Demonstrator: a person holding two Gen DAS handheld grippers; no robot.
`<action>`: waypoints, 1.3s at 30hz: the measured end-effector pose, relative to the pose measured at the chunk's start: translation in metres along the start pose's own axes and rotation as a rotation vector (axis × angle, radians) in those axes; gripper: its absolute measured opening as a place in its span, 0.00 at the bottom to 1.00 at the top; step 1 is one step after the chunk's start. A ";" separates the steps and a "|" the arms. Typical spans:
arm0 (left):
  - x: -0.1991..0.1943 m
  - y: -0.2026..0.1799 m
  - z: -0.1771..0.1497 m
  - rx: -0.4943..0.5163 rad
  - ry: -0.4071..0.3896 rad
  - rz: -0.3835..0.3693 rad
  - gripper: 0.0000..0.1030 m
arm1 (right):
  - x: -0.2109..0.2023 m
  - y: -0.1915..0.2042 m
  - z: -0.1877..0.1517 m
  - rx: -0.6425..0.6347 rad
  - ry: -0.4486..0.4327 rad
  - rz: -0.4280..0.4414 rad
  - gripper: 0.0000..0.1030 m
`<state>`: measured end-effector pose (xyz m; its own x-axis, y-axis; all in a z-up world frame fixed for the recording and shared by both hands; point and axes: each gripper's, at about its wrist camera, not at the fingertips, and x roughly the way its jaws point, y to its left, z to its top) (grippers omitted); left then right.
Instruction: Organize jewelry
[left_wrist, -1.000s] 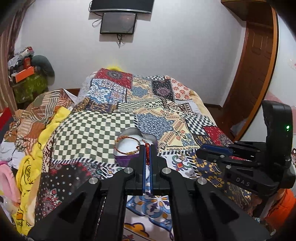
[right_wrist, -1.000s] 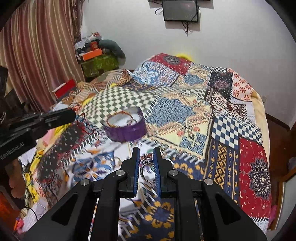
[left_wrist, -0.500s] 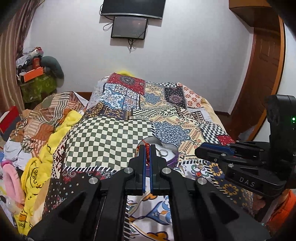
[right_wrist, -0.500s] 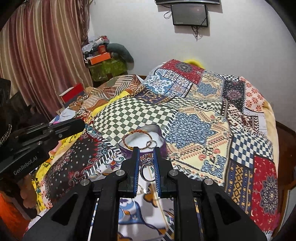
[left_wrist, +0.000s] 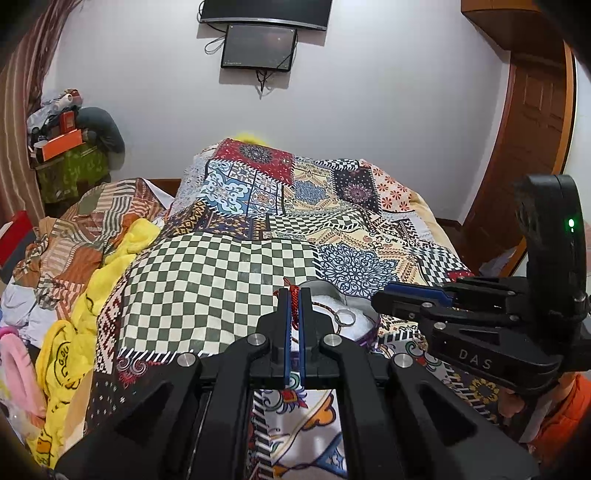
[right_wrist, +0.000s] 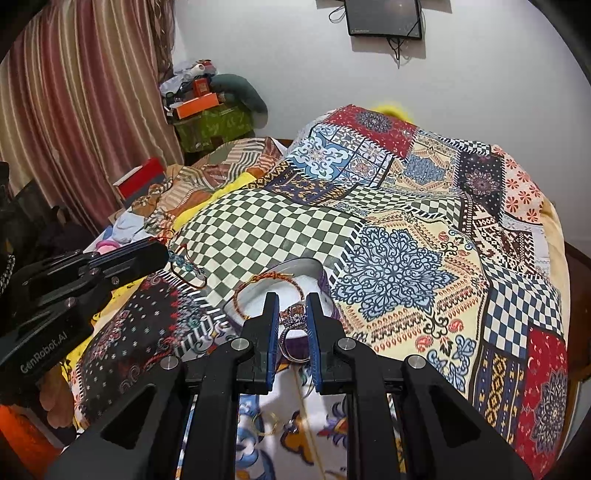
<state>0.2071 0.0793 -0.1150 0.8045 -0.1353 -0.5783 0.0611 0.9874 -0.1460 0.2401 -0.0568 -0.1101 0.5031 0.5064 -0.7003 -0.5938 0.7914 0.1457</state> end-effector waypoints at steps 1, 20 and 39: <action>0.004 0.000 0.001 0.001 0.004 -0.004 0.01 | 0.001 -0.001 0.001 0.000 0.003 0.002 0.13; 0.067 0.003 -0.004 -0.024 0.144 -0.085 0.01 | 0.044 -0.005 0.016 -0.044 0.127 0.057 0.13; 0.061 0.000 -0.013 0.031 0.166 -0.037 0.02 | 0.041 -0.003 0.020 -0.073 0.143 0.055 0.13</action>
<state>0.2484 0.0699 -0.1606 0.6927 -0.1812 -0.6981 0.1091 0.9831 -0.1469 0.2750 -0.0315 -0.1259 0.3767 0.4903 -0.7859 -0.6646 0.7340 0.1394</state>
